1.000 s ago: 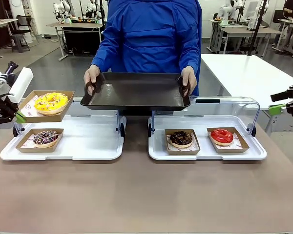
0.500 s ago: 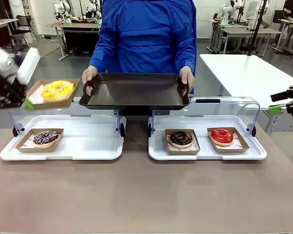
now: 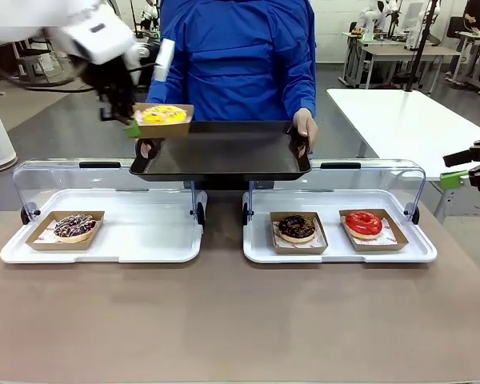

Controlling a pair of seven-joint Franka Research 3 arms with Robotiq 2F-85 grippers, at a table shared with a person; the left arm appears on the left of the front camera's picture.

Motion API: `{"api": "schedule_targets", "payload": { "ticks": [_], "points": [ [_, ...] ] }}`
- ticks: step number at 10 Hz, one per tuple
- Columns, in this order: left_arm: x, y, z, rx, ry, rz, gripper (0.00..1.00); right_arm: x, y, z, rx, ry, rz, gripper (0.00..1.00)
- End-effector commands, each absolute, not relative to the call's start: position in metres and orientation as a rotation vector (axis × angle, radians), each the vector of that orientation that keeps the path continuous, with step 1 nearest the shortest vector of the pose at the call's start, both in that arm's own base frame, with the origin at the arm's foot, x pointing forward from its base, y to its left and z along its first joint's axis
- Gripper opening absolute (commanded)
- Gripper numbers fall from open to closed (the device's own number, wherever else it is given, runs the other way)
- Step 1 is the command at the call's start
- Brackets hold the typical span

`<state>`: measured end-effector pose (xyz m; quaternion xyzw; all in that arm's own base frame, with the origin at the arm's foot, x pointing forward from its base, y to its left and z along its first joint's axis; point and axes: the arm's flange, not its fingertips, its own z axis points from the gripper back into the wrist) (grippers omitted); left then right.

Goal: Provide the desired donut to the person.
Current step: Place the picked Paper togo box onto the Handle tray extended by the person.

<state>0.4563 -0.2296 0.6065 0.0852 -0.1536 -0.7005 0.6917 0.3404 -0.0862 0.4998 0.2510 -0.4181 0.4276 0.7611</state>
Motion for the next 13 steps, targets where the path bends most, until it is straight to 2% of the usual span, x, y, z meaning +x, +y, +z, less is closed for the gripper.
{"api": "schedule_targets", "payload": {
  "ticks": [1,6,7,8,9,10,11,13],
  "points": [
    [0.493,-0.239,0.610,0.201,-0.256,-1.536,0.01,0.343,-0.086,0.498,0.564,-0.931,0.924,1.00],
    [0.520,-0.249,0.567,0.110,-0.246,-1.635,0.01,0.343,-0.086,0.498,0.564,-0.931,0.924,1.00],
    [0.520,-0.246,0.566,0.090,-0.262,-1.642,0.59,0.343,-0.086,0.498,0.564,-0.931,0.924,1.00],
    [0.523,-0.246,0.562,0.070,-0.261,-1.656,0.59,0.343,-0.086,0.498,0.564,-0.931,0.924,1.00],
    [0.523,-0.248,0.560,0.064,-0.251,-1.657,1.00,0.343,-0.086,0.498,0.564,-0.931,0.924,1.00],
    [0.520,-0.248,0.565,0.059,-0.235,-1.652,0.63,0.343,-0.086,0.498,0.564,-0.931,0.924,1.00],
    [0.517,-0.246,0.571,0.038,-0.211,-1.641,1.00,0.343,-0.086,0.498,0.564,-0.931,0.924,1.00],
    [0.515,-0.244,0.572,0.006,-0.177,-1.617,1.00,0.343,-0.086,0.498,0.564,-0.931,0.924,1.00]
  ]
}}
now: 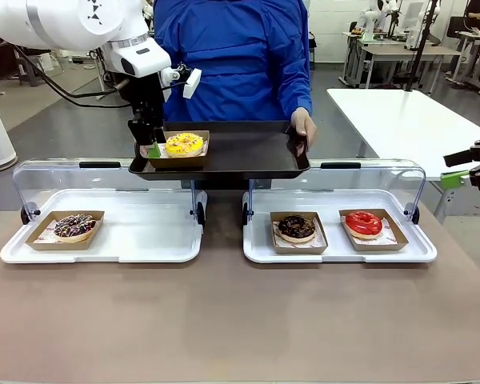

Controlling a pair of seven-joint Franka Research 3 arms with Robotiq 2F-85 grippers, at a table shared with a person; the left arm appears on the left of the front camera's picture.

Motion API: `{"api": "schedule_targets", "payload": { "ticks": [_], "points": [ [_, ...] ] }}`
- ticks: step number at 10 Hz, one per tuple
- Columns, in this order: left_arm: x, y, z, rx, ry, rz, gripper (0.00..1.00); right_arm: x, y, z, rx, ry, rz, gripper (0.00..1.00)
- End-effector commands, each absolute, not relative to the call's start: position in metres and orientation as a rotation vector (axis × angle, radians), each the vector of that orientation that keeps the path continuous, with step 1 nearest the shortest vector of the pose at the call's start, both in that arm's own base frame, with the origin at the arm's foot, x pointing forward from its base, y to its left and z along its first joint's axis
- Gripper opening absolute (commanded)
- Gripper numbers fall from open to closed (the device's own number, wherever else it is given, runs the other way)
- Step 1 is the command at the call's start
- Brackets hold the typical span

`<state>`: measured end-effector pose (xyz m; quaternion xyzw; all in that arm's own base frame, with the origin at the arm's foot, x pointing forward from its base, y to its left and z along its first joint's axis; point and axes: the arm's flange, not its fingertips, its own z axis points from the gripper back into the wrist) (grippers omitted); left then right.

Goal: Provide the desired donut to the person.
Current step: Place the picked Paper togo box onto the Handle tray extended by the person, then pick up and lift the Paper togo box containing the Donut pointed at by the person.

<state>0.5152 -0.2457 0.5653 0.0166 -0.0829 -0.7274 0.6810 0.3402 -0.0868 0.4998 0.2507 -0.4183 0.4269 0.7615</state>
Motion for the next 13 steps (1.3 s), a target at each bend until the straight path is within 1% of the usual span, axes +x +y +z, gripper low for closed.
{"api": "schedule_targets", "payload": {
  "ticks": [1,4,7,8,9,13],
  "points": [
    [0.5120,-0.2427,0.5731,-0.005,-0.178,-1.614,1.00,0.3430,-0.0857,0.4985,0.564,-0.931,0.924,1.00],
    [0.5128,-0.2411,0.5715,-0.015,-0.154,-1.622,1.00,0.3430,-0.0857,0.4985,0.564,-0.931,0.924,1.00],
    [0.5110,-0.2398,0.5716,-0.020,-0.173,-1.629,1.00,0.3430,-0.0857,0.4985,0.564,-0.931,0.924,1.00],
    [0.5112,-0.2406,0.5692,-0.032,-0.141,-1.637,1.00,0.3430,-0.0857,0.4985,0.564,-0.931,0.924,1.00],
    [0.5123,-0.2412,0.5689,0.001,-0.155,-1.622,1.00,0.3430,-0.0857,0.4985,0.564,-0.931,0.924,1.00],
    [0.5123,-0.2412,0.5689,0.001,-0.155,-1.622,1.00,0.3430,-0.0857,0.4985,0.564,-0.931,0.924,1.00]
  ]
}}
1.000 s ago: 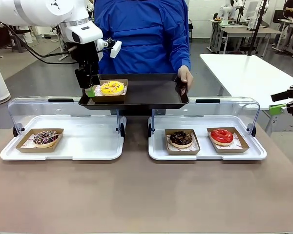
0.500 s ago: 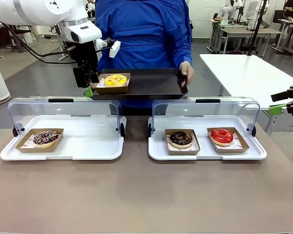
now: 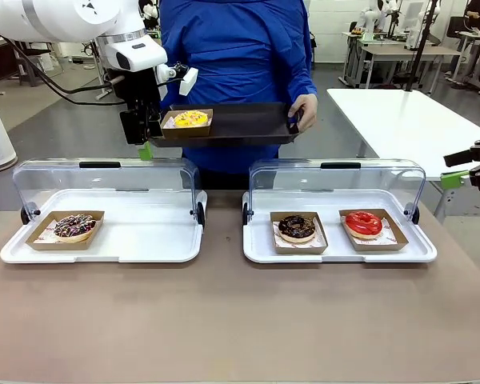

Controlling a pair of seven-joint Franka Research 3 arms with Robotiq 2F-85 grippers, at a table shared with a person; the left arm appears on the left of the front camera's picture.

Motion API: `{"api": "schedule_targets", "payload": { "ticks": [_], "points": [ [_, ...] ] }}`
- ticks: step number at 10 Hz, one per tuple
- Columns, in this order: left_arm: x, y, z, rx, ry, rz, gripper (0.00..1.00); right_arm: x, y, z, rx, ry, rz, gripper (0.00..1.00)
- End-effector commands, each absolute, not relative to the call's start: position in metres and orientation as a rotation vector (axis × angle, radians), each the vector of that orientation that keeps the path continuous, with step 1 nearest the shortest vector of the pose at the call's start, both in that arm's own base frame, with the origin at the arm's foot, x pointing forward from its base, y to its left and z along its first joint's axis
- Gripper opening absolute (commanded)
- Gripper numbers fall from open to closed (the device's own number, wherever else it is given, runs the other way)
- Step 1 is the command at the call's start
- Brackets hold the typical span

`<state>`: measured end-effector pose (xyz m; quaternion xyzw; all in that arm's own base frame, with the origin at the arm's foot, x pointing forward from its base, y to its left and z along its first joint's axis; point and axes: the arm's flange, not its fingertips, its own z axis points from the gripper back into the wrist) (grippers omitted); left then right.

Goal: Provide the desired donut to the person.
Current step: Pick up and lift the Paper togo box containing the Donut pointed at by the person.

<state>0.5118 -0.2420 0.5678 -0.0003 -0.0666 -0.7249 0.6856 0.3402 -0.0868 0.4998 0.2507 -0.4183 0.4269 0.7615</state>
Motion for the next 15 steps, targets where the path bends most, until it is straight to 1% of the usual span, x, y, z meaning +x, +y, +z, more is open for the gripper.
{"api": "schedule_targets", "payload": {
  "ticks": [1,5,6,7,9,12,13,14,15],
  "points": [
    [0.512,-0.241,0.569,0.001,-0.155,-1.622,1.00,0.343,-0.086,0.498,0.564,-0.931,0.924,1.00],
    [0.512,-0.242,0.568,-0.001,-0.149,-1.624,1.00,0.343,-0.086,0.498,0.564,-0.931,0.924,1.00],
    [0.486,-0.215,0.576,-0.025,-0.224,-1.618,1.00,0.343,-0.086,0.498,0.564,-0.931,0.924,1.00],
    [0.457,-0.174,0.583,-0.119,-0.310,-1.571,1.00,0.343,-0.086,0.498,0.564,-0.931,0.924,1.00],
    [0.410,-0.097,0.571,-0.279,-0.457,-1.518,1.00,0.343,-0.086,0.498,0.564,-0.931,0.924,1.00],
    [0.377,-0.009,0.528,-0.342,-0.740,-1.291,1.00,0.343,-0.086,0.498,0.564,-0.931,0.924,1.00],
    [0.360,0.017,0.514,-0.383,-0.859,-1.201,1.00,0.343,-0.086,0.498,0.564,-0.931,0.924,1.00],
    [0.345,0.034,0.504,-0.364,-0.917,-1.119,1.00,0.343,-0.086,0.498,0.564,-0.931,0.924,1.00],
    [0.327,0.048,0.496,-0.341,-0.939,-1.045,1.00,0.343,-0.086,0.498,0.564,-0.931,0.924,1.00]
  ]
}}
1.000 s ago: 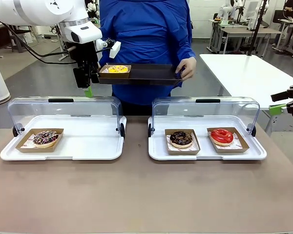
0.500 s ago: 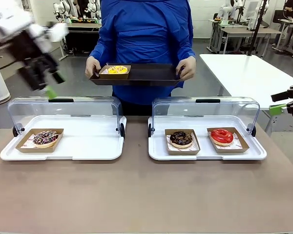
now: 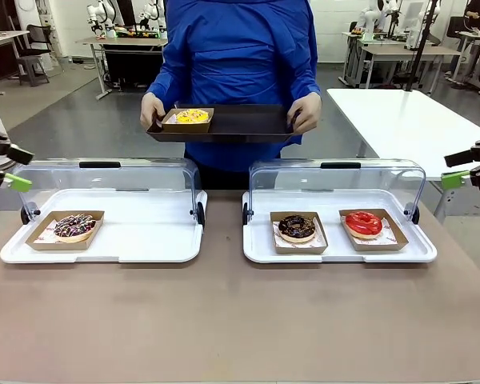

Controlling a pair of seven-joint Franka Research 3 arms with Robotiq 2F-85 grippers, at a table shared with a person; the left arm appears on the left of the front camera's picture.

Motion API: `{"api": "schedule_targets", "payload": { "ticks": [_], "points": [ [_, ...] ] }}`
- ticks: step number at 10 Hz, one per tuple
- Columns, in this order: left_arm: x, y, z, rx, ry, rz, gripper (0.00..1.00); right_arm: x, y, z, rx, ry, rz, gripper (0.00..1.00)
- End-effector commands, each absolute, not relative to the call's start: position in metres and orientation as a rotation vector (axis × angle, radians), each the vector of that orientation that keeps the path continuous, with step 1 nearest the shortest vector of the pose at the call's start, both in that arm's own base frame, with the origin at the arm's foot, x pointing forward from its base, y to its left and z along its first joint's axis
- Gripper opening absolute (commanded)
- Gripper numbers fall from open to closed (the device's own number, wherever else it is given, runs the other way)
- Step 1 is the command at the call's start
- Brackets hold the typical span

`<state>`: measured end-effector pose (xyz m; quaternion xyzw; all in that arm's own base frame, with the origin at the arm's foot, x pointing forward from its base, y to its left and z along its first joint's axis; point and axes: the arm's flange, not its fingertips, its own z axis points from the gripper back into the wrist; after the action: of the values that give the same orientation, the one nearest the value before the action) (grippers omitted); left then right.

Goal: Provide the desired donut to the person.
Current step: Pick up and lift the Paper togo box containing the Donut pointed at by the person.

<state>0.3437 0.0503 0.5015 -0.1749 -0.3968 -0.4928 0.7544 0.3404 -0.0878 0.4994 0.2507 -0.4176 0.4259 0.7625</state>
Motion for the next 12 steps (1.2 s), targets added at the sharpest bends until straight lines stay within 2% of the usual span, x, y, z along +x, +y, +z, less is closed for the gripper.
{"api": "schedule_targets", "payload": {
  "ticks": [1,3,9,10,12],
  "points": [
    [0.315,0.059,0.487,-0.325,-0.956,-0.979,1.00,0.343,-0.086,0.498,0.564,-0.931,0.924,1.00],
    [0.310,0.074,0.471,-0.332,-1.022,-0.877,1.00,0.343,-0.086,0.498,0.564,-0.931,0.924,1.00],
    [0.308,0.081,0.468,-0.326,-1.016,-0.820,1.00,0.343,-0.086,0.498,0.564,-0.931,0.924,1.00],
    [0.344,0.105,0.497,-0.338,-0.989,-0.816,1.00,0.343,-0.086,0.498,0.564,-0.931,0.924,1.00],
    [0.344,0.105,0.497,-0.338,-0.989,-0.816,1.00,0.343,-0.086,0.498,0.564,-0.931,0.924,1.00]
  ]
}}
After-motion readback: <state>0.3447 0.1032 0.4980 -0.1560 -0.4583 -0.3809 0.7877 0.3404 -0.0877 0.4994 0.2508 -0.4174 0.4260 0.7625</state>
